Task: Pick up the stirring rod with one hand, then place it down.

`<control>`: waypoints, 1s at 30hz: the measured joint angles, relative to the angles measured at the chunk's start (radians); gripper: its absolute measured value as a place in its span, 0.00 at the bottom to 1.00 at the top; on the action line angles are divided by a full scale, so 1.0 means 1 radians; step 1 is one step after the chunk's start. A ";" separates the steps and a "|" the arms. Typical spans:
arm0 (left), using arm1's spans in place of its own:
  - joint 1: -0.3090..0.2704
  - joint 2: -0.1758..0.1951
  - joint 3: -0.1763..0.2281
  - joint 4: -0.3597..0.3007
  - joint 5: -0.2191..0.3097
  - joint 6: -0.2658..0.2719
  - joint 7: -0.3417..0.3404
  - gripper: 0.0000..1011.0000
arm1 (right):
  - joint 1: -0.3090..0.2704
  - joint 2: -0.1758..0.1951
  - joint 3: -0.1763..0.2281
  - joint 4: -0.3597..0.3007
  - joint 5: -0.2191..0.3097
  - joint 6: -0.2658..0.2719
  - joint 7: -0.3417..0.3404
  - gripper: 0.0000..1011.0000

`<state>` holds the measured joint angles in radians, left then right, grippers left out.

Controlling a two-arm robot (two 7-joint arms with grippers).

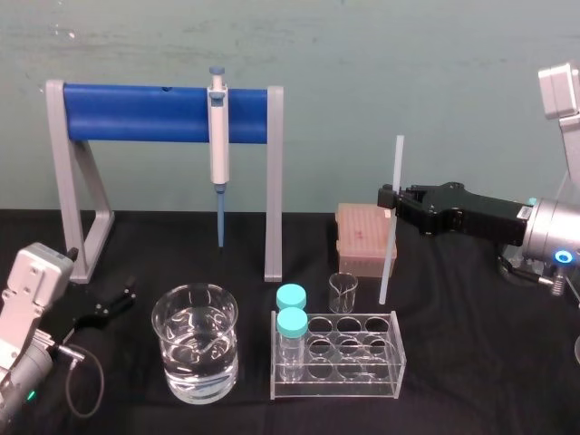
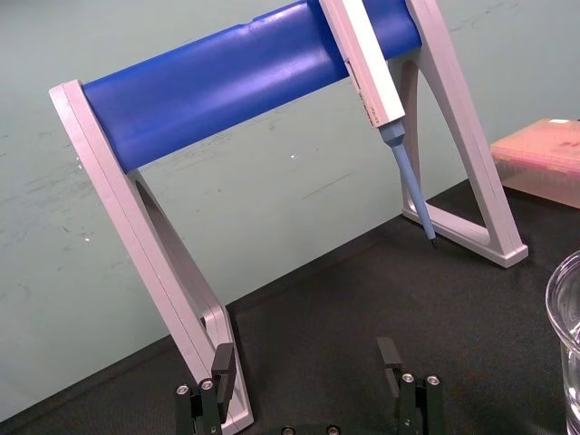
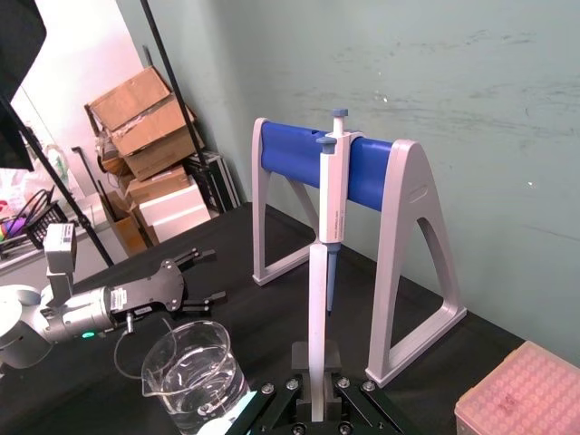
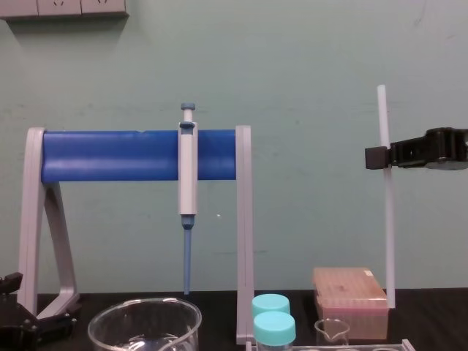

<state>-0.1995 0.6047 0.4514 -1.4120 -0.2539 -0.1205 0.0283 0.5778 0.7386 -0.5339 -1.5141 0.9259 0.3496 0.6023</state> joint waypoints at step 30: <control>0.000 0.000 0.000 0.000 0.000 0.000 0.000 0.99 | 0.000 0.000 0.000 0.000 0.000 0.000 0.000 0.07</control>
<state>-0.1995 0.6047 0.4514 -1.4120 -0.2539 -0.1205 0.0283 0.5779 0.7387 -0.5339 -1.5141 0.9259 0.3495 0.6023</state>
